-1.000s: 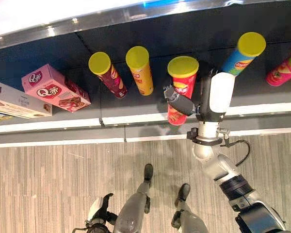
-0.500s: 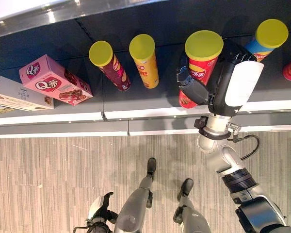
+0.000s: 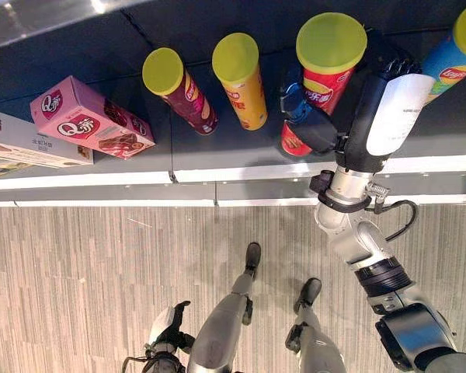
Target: Put the goods on the table back onto the shelves and tidy them up.
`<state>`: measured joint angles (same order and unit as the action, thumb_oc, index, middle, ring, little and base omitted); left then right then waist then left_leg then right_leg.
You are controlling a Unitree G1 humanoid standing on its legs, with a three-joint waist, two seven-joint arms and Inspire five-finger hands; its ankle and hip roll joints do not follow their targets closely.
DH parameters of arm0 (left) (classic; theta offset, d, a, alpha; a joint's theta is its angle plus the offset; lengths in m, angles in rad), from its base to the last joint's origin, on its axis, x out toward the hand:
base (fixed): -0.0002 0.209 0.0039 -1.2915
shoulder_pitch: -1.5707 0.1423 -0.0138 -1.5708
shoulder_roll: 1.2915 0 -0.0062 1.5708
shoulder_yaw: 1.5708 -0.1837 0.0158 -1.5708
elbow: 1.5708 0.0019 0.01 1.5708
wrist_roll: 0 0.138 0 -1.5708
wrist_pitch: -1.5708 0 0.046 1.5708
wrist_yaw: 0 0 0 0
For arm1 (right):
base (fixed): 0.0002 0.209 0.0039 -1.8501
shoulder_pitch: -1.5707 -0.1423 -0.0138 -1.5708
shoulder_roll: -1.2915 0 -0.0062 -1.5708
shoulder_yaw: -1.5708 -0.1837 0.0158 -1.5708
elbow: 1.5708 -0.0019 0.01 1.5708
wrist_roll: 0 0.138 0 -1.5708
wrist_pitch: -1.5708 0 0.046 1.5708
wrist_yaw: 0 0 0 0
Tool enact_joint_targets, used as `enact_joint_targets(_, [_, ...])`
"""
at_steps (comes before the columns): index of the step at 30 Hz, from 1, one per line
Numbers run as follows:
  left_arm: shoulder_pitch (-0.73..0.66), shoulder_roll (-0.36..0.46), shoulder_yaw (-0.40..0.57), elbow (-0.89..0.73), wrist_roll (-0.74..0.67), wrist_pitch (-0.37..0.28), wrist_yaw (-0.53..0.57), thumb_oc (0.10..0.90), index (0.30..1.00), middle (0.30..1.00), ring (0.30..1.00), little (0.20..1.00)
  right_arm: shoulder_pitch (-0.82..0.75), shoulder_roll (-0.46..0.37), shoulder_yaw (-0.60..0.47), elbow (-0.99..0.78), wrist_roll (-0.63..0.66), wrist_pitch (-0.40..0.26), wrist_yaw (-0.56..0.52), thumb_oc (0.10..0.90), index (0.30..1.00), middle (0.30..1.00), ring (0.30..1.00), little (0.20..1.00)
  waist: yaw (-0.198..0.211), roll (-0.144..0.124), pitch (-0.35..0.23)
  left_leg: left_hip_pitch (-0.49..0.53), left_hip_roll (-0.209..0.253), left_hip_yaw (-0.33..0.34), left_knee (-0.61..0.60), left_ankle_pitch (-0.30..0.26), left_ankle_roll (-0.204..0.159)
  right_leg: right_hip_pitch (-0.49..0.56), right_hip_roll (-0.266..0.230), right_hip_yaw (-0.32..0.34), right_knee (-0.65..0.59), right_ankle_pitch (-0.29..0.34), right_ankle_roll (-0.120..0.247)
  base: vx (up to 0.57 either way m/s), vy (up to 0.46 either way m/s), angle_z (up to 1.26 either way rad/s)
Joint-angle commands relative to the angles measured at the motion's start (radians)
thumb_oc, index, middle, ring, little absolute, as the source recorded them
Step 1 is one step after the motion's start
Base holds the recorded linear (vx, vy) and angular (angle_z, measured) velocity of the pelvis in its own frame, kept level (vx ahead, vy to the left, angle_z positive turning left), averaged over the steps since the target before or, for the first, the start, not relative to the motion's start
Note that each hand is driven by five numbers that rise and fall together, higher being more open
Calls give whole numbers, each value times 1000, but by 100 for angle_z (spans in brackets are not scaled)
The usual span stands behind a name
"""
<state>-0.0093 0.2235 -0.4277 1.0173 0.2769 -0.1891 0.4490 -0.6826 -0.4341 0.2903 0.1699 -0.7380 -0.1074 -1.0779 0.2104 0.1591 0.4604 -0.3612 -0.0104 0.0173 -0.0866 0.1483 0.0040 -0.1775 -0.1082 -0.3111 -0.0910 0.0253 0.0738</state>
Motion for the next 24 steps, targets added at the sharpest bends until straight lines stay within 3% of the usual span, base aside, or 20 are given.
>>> enact_joint_targets(1, [-18,22,-60,69,15,-7,44,800,900,900,900,900,-94,-43,-16,-97,-36,-79,-78,400,300,300,300,300,32,13,-72,-41,49,26,81,-94,-71,-78,-90,25,12,54,66,0,0,0])
enact_joint_targets(20, [-60,51,-87,-1,63,-31,112,800,900,900,900,900,-166,-102,-30,-28,-67,-66,-104,400,300,300,300,300,28,59,-26,-145,26,46,123,-100,-60,-185,-126,53,20,87,79,1,1,-1])
enact_joint_targets(23, [-134,76,-37,60,28,-15,98,800,900,900,900,900,-150,-86,-31,-13,-61,-66,-102,400,300,300,300,300,16,59,-23,-157,23,55,129,-102,-59,-198,-127,59,22,90,81,16,62,-3])
enact_joint_targets(24, [-169,69,-28,76,17,-4,117,800,900,900,900,900,-139,-45,-1,12,-41,-79,-90,400,300,300,300,300,11,57,-22,-159,23,59,131,-104,-59,-207,-129,63,25,93,82,27,52,-5])
